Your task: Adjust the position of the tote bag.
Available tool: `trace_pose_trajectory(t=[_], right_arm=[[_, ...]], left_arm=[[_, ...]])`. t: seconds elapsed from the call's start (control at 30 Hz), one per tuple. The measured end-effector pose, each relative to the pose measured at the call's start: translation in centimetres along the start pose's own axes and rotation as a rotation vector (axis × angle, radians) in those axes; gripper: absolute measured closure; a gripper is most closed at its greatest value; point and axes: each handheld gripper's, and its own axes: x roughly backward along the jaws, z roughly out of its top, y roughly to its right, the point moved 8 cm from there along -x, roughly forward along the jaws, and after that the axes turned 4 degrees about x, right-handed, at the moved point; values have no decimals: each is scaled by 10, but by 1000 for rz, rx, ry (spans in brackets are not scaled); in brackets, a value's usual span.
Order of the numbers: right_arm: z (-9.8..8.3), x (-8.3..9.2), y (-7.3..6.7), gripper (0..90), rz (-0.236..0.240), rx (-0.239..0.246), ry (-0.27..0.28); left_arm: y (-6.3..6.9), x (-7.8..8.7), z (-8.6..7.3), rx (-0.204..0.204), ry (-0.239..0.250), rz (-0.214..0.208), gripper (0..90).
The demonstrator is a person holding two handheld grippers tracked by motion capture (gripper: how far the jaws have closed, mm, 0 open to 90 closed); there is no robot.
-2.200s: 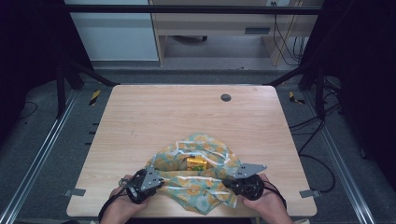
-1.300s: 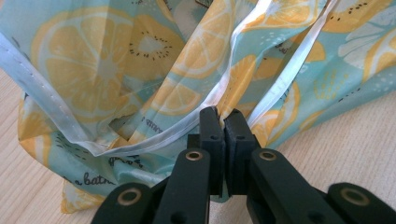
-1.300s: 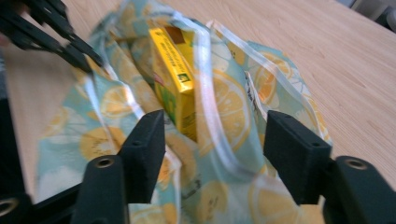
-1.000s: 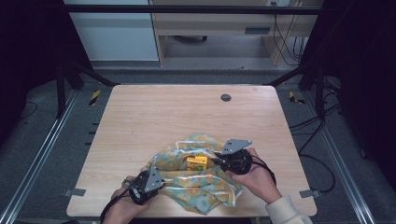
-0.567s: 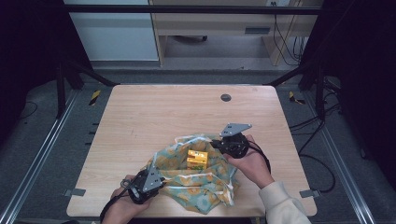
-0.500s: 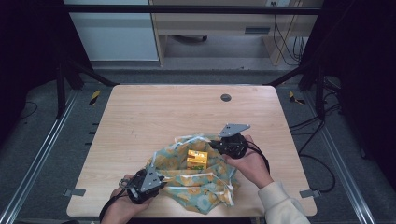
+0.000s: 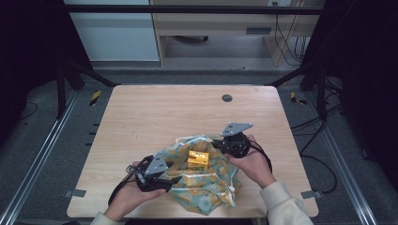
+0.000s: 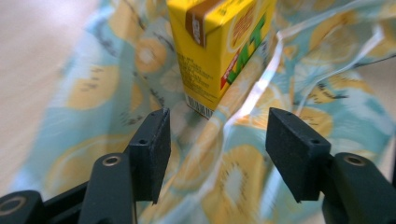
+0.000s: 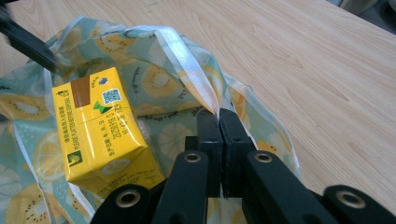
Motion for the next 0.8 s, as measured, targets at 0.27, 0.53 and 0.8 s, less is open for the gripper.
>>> trace_pose_trajectory(t=[0.27, 0.53, 0.8], right_arm=[[3, -4, 4, 894, 7, -10, 9], [3, -10, 15, 900, 5, -68, 32], [-4, -30, 48, 900, -45, -164, 15]], left_arm=[[-1, -40, -10, -38, -98, -50, 449], [7, -27, -8, -118, -88, -9, 876], [19, -18, -13, -144, -95, -37, 900]])
